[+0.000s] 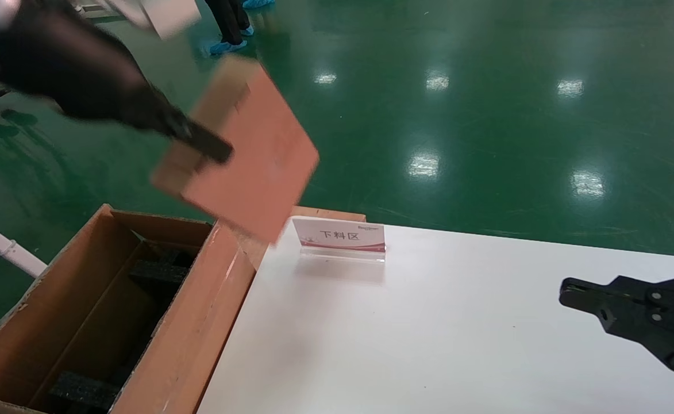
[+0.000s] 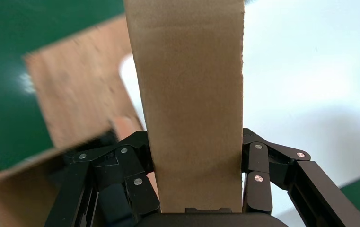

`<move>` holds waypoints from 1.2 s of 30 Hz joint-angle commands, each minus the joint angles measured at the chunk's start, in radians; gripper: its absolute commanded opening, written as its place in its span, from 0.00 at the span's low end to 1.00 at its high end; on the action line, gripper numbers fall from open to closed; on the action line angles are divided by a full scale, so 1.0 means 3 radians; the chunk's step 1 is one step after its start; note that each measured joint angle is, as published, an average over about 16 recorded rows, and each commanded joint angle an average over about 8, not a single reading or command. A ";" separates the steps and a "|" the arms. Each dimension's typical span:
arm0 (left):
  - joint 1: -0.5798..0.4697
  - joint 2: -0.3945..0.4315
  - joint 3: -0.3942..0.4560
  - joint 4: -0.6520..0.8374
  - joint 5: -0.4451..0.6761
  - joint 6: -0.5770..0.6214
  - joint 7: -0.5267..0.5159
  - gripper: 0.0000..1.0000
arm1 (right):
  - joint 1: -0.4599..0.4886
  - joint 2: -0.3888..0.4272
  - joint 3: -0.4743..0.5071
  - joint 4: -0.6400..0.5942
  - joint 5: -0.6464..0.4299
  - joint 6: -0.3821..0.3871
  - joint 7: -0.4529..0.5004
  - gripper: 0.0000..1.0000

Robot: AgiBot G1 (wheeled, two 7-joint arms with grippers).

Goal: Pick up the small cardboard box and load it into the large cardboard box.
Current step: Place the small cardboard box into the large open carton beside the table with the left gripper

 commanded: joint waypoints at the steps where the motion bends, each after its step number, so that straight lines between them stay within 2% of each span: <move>1: -0.0158 0.0005 -0.0012 0.0067 -0.0004 0.0038 0.0071 0.00 | 0.0000 0.0000 0.0000 0.0000 0.0000 0.0000 0.0000 0.00; 4: -0.0381 0.0029 0.0174 0.0126 -0.0001 0.0055 0.0137 0.00 | 0.0000 0.0000 -0.0001 0.0000 0.0001 0.0000 -0.0001 0.03; 11: -0.0838 0.0173 0.0746 0.0222 0.0000 0.0060 0.0284 0.00 | 0.0001 0.0001 -0.0003 0.0000 0.0002 0.0001 -0.0001 0.90; 12: -0.0884 0.0199 0.0824 0.0234 -0.0001 0.0061 0.0305 0.00 | 0.0001 0.0001 -0.0003 0.0000 0.0002 0.0001 -0.0001 1.00; 19: -0.1131 0.0335 0.1327 0.0332 -0.0035 0.0156 0.0421 0.00 | 0.0001 0.0002 -0.0004 0.0000 0.0003 0.0002 -0.0002 1.00; 24: -0.1292 0.0373 0.1799 0.0393 -0.0161 0.0261 0.0486 0.00 | 0.0001 0.0002 -0.0005 0.0000 0.0004 0.0002 -0.0003 1.00; 30: -0.1350 0.0405 0.2411 0.0482 -0.0360 0.0253 0.0567 0.00 | 0.0001 0.0003 -0.0006 0.0000 0.0004 0.0003 -0.0003 1.00; 36: -0.1381 0.0421 0.2869 0.0623 -0.0582 0.0233 0.0655 0.00 | 0.0002 0.0003 -0.0008 0.0000 0.0005 0.0003 -0.0004 1.00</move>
